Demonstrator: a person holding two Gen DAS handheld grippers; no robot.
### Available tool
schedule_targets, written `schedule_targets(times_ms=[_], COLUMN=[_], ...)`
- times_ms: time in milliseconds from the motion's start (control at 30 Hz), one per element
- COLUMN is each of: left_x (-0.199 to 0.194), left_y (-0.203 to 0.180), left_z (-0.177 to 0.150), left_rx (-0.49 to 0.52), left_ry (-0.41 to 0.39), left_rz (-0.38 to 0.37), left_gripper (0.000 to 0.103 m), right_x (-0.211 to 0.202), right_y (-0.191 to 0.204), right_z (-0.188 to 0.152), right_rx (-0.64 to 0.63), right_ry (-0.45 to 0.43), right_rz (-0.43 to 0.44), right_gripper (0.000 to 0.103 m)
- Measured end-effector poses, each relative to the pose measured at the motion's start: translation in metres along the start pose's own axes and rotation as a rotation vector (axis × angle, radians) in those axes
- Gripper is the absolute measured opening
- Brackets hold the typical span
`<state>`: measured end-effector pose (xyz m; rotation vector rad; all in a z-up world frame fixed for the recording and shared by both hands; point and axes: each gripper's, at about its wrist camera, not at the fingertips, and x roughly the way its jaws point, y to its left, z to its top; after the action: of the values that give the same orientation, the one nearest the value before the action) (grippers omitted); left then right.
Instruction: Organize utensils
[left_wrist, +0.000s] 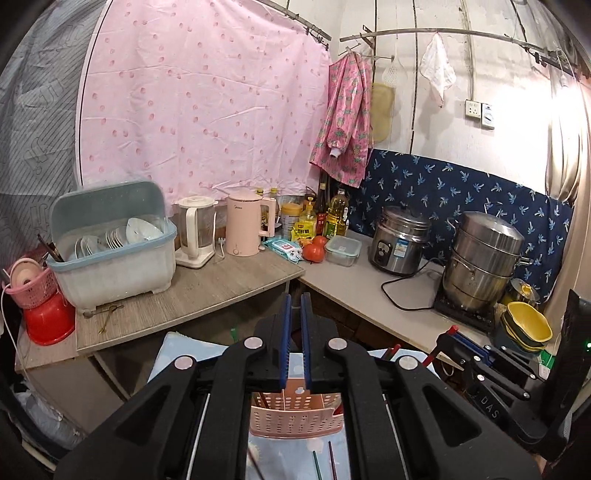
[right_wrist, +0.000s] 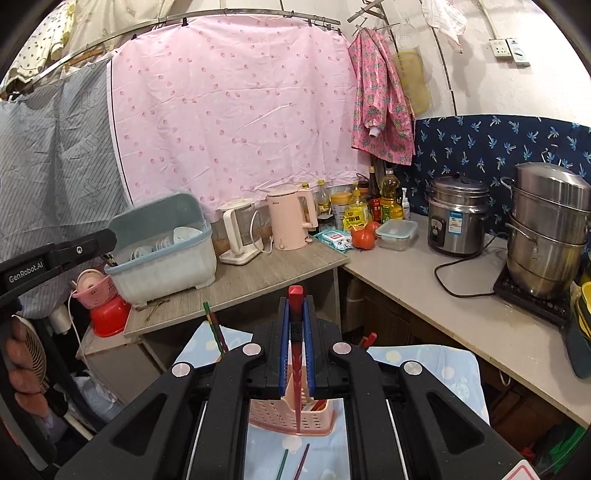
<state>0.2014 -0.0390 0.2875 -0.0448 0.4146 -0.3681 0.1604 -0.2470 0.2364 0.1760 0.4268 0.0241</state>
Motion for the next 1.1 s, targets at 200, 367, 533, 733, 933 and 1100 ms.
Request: schedule_targets(times_ms=[200, 367, 533, 733, 933, 1100], left_x=[0.035, 0.082, 0.123, 0.15, 0.171, 0.198], left_y=[0.033, 0.076, 0.099, 0.1, 0.098, 0.102], left_z=[-0.054, -0.129, -0.188, -0.233, -0.248, -0.245], left_rx=[-0.05, -0.107, -0.142, -0.171, -0.169, -0.155], left_ry=[0.145, 0.345, 0.493, 0.594, 0.633, 0.628], left_rz=[0.046, 0.126, 0.155, 0.137, 0.125, 0.14], left_gripper=[0.008, 0.025, 0.038, 0.041, 0.047, 0.046], right_x=[0.007, 0.011, 0.014, 0.024, 0.044, 0.057], right_y=[-0.001, -0.004, -0.012, -0.023, -0.037, -0.039], right_z=[-0.027, -0.056, -0.076, -0.089, -0.092, -0.088], right_rx=[-0.001, 0.023, 0.06, 0.077, 0.096, 0.107], right_ry=[0.043, 0.1, 0.142, 0.169, 0.189, 0.189], right_rz=[0.005, 0.007, 0.004, -0.04, -0.071, -0.067], right_gripper=[0.007, 0.007, 0.007, 0.007, 0.007, 0.007])
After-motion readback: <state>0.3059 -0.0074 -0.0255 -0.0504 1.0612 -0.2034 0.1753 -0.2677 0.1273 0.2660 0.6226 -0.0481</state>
